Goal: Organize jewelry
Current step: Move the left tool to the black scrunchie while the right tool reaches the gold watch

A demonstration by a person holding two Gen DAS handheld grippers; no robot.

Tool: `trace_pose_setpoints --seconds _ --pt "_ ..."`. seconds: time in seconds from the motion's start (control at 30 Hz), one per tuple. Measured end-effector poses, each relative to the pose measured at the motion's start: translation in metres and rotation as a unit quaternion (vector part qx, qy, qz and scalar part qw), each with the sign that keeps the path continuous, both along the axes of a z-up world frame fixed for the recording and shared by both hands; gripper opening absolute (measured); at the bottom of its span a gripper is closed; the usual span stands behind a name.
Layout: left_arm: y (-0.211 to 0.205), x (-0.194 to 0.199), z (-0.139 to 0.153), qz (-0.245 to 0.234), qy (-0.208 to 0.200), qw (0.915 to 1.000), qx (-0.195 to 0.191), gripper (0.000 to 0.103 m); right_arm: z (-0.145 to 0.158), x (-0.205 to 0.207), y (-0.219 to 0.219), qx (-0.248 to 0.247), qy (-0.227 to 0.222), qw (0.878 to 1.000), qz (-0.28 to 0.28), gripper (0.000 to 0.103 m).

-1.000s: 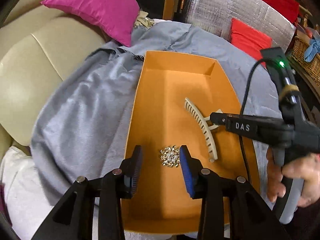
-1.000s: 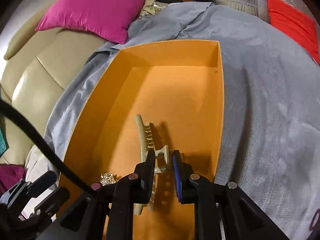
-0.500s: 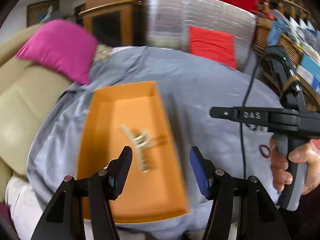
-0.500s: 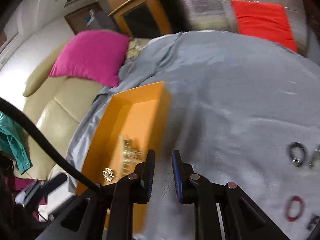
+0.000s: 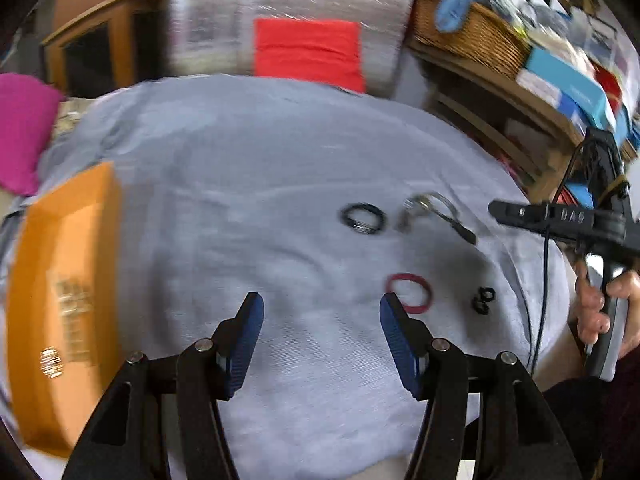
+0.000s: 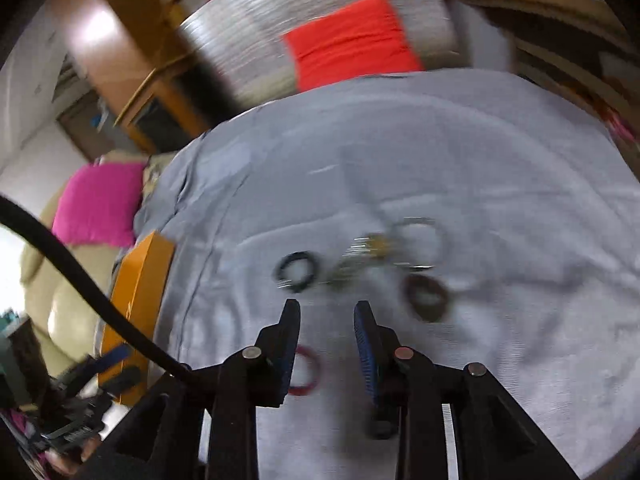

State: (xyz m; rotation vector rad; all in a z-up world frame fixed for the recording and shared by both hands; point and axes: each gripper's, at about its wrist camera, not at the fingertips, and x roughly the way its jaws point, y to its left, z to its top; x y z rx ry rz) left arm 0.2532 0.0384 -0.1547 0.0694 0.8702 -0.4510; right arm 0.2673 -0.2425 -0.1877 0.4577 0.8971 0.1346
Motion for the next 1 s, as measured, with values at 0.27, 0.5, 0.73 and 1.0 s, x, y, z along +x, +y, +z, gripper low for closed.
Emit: trace_pose_setpoints --seconds 0.27,0.5,0.73,1.0 --pt "-0.043 0.05 -0.029 0.014 0.019 0.9997 -0.006 0.061 -0.034 0.023 -0.05 0.069 -0.012 0.997 -0.02 0.03" --pt "-0.072 0.081 -0.039 0.011 0.011 0.9999 0.006 0.061 -0.054 0.065 -0.04 0.098 0.003 0.995 0.011 0.03" --pt "-0.096 0.1 -0.055 -0.025 0.023 0.9987 0.038 0.061 -0.067 0.103 -0.022 0.119 0.022 0.992 0.027 0.03" --pt "-0.061 0.115 -0.049 0.009 0.028 0.9989 0.036 0.06 -0.07 0.094 -0.014 0.177 0.07 0.981 0.025 0.03"
